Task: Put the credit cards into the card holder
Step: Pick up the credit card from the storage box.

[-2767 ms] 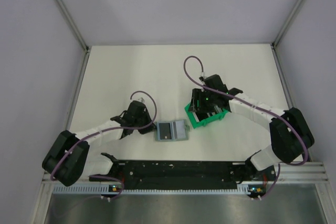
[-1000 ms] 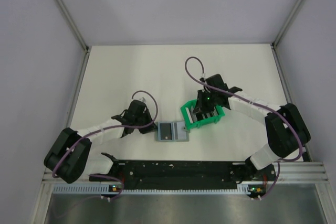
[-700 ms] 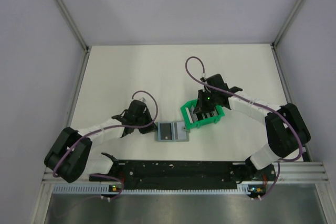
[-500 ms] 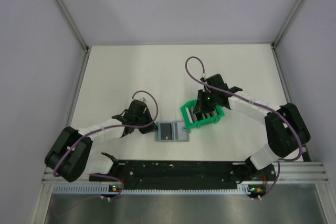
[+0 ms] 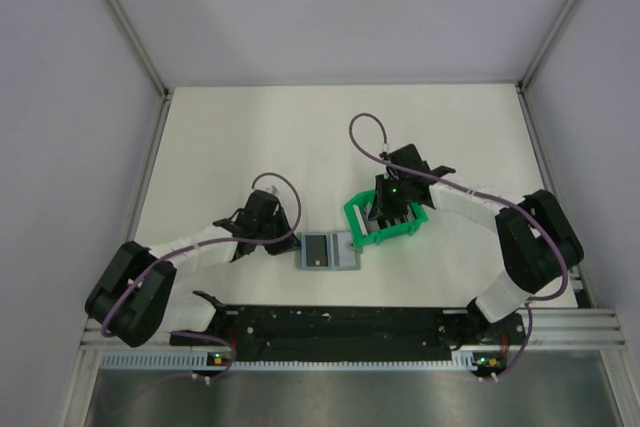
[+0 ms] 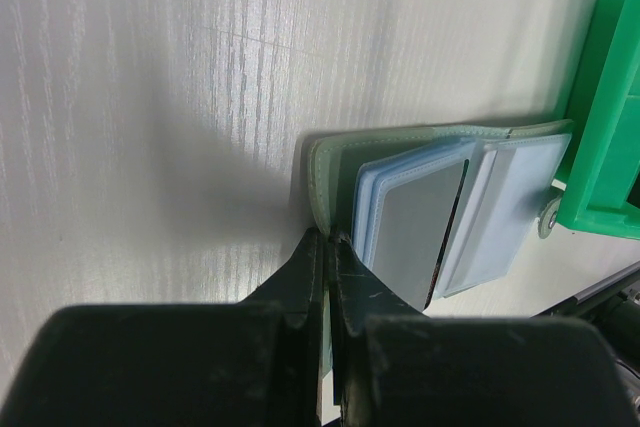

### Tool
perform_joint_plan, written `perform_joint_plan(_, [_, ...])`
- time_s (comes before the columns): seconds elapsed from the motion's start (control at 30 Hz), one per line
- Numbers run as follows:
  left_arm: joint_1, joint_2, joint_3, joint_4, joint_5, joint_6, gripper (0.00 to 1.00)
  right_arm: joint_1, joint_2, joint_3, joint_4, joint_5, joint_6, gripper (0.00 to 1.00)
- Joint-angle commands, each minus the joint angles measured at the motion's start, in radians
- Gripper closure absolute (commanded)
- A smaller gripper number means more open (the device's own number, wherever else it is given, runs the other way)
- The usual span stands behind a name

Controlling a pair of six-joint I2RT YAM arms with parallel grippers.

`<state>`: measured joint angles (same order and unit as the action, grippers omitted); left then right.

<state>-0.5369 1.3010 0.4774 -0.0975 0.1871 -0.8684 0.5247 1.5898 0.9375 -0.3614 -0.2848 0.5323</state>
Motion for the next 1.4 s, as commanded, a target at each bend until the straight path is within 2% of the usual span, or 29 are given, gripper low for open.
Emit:
perform_joint_plan(0.0, [0.005, 0.007, 0.027, 0.028, 0.008, 0.014, 1.0, 0.021, 0.013, 0.034, 0.022, 0.027, -0.017, 0.88])
perform_joint_plan(0.27, [0.005, 0.007, 0.029, 0.025, 0.009, 0.014, 1.0, 0.024, -0.017, 0.035, 0.016, 0.059, -0.023, 1.0])
perform_joint_plan(0.8, [0.006, 0.007, 0.029, 0.024, 0.011, 0.016, 1.0, 0.024, -0.128, 0.053, -0.025, 0.137, -0.032, 1.0])
perform_joint_plan(1.37, [0.006, 0.009, 0.03, 0.027, 0.015, 0.017, 1.0, 0.024, -0.142, 0.057, -0.01, 0.056, 0.003, 1.0])
